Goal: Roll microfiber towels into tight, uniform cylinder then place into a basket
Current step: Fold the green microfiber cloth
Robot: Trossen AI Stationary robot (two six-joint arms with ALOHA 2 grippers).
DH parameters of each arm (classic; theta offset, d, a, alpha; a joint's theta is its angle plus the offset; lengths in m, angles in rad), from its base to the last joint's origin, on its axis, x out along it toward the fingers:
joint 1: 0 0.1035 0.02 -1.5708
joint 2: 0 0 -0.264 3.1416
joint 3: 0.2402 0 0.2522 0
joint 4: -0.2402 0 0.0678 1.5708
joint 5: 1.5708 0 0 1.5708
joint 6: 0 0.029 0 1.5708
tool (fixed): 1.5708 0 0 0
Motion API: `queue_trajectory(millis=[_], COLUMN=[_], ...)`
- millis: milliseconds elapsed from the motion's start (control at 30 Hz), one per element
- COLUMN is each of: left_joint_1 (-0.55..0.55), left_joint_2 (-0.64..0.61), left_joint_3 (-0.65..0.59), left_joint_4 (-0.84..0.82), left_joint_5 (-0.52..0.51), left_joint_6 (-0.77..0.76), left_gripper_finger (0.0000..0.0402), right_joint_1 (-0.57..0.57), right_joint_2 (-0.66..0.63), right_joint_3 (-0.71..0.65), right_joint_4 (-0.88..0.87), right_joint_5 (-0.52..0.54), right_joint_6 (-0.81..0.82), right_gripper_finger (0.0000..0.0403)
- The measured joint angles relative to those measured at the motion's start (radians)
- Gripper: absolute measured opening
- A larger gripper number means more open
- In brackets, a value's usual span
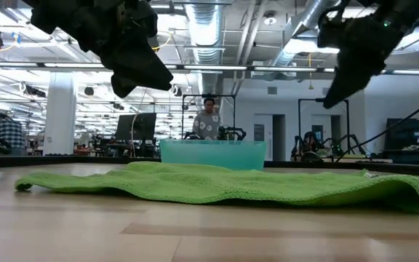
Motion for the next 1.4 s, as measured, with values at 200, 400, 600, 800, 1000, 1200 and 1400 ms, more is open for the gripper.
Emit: queue_trajectory(millis=[200,400,600,800,1000,1200,1400], left_joint_1=[0.006,0.005,0.006,0.005,0.005,0.005,0.005], left_joint_2=[0.0,0.0,0.0,0.0,0.0,0.0,0.0], left_joint_3=[0.0,0.0,0.0,0.0,0.0,0.0,0.0], left_joint_4=[-0.006,-0.059,-0.136,-0.185,-0.187,-0.19,-0.19], left_joint_5=[-0.041,-0.05,-0.066,-0.066,-0.066,-0.066,-0.066], left_joint_6=[-0.035,-0.042,-0.134,-0.144,-0.143,-0.143,-0.142], left_gripper_finger=[0.0091,0.013,0.0181,0.0199,0.0199,0.0198,0.0198], right_joint_1=[0.098,0.171,0.211,0.209,0.178,0.106,0.059], right_joint_2=[0.011,0.011,0.02,0.049,0.049,0.049,0.049], right_joint_3=[-0.061,-0.128,-0.204,-0.236,-0.237,-0.237,-0.237], right_joint_4=[0.021,0.016,0.018,0.019,0.02,0.016,0.016], right_joint_5=[0.008,0.075,0.138,0.137,0.194,0.232,0.234], right_joint_6=[0.13,0.325,0.513,0.566,0.55,0.549,0.549], right_gripper_finger=[0.0131,0.0131,0.0131,0.0131,0.0131,0.0131,0.0131])
